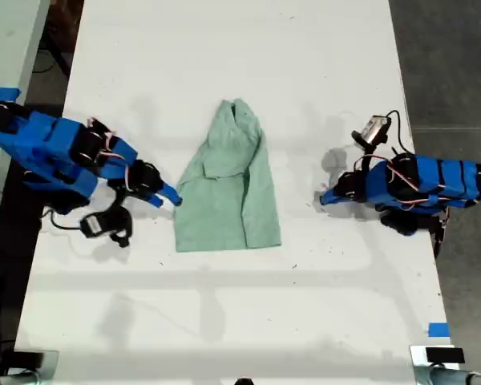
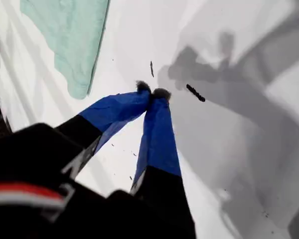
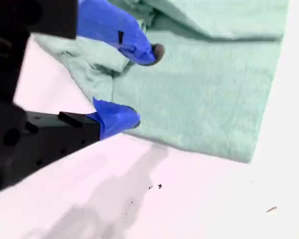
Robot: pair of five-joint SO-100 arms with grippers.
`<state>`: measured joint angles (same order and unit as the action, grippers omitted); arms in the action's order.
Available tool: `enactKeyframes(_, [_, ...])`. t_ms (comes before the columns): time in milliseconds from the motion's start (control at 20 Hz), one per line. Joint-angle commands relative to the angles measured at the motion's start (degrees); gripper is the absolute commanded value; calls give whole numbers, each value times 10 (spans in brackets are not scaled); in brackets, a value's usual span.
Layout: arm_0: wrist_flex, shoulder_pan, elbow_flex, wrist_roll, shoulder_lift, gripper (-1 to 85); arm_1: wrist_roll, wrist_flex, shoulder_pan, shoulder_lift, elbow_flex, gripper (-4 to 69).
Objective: Fold t shirt
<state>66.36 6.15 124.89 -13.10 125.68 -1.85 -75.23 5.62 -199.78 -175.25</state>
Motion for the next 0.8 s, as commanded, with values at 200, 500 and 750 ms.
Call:
enactKeyframes(200, [-30,-22,-77,-99,-258,193,4,-1,2,-9,-32,10])
enactKeyframes(500, [-55,-47,-54,-86,-253,-3,4,-1,1,-9,-32,10])
enactKeyframes(750, [-53,-60,-58,-46,-224,-3,3,-1,1,-9,-32,10])
